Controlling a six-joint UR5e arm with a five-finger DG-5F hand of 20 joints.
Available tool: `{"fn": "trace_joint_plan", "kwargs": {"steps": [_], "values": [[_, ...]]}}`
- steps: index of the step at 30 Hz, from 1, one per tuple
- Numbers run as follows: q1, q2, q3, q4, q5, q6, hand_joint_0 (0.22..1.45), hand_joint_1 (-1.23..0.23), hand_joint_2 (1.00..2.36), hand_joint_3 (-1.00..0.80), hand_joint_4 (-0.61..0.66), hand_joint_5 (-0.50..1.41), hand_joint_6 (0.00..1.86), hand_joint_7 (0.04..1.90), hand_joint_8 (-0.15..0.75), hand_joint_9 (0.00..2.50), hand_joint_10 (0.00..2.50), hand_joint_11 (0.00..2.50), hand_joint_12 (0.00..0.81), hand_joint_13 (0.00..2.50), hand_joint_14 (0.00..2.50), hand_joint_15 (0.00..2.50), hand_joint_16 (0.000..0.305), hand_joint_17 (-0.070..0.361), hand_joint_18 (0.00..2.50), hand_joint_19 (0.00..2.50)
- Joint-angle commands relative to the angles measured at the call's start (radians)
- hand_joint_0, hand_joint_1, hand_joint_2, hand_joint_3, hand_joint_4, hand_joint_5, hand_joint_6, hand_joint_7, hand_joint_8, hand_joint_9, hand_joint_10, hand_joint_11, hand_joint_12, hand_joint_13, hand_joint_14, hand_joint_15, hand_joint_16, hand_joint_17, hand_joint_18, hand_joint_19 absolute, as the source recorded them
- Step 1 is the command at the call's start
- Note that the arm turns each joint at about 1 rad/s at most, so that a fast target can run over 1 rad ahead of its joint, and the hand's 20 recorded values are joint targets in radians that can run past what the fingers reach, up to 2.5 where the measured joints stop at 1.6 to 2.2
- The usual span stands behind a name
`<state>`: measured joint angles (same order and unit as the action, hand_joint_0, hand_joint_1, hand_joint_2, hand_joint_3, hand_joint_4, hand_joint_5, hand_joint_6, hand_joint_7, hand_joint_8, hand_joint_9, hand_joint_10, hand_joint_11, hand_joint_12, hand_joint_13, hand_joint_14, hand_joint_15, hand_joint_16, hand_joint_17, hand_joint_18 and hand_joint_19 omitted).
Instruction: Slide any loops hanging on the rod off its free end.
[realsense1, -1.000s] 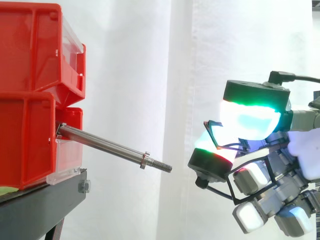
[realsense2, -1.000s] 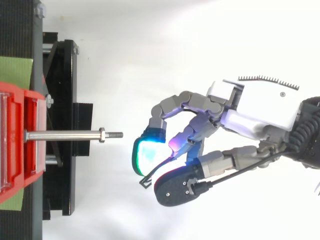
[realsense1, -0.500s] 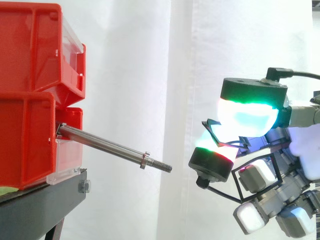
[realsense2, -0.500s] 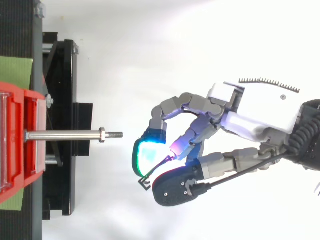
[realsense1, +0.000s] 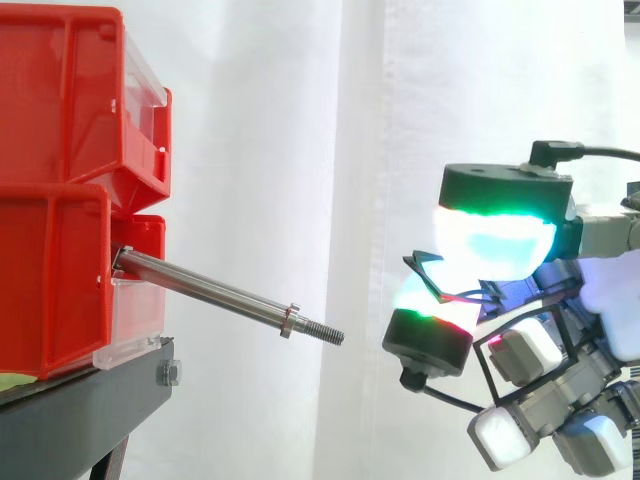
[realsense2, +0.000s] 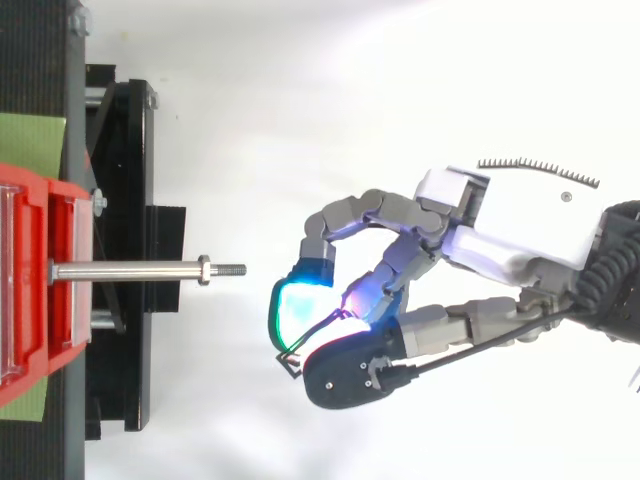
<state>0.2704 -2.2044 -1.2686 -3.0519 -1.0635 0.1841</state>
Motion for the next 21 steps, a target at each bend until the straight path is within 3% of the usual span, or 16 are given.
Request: {"fn": "trace_joint_plan", "kwargs": {"steps": [1,12,21], "values": [[0.001,-0.002,0.000,0.002,0.000,0.000,0.61,-0.51,1.02,-0.29,0.20,-0.10,0.77,1.20,0.352,1.22,0.02,0.59,0.342,0.98,0.01,0.30,0.053,0.120,1.02,0.79],[0.001,0.000,0.000,0.002,0.005,0.000,0.62,-0.50,1.02,-0.29,0.22,-0.09,0.74,1.18,0.352,1.24,0.02,0.59,0.341,0.98,0.01,0.30,0.054,0.121,1.02,0.80],[0.003,0.000,0.000,-0.002,0.007,0.000,0.62,-0.52,1.01,-0.31,0.22,-0.08,0.69,1.27,0.361,1.24,0.02,0.61,0.338,0.97,0.01,0.29,0.054,0.121,1.03,0.77]]}}
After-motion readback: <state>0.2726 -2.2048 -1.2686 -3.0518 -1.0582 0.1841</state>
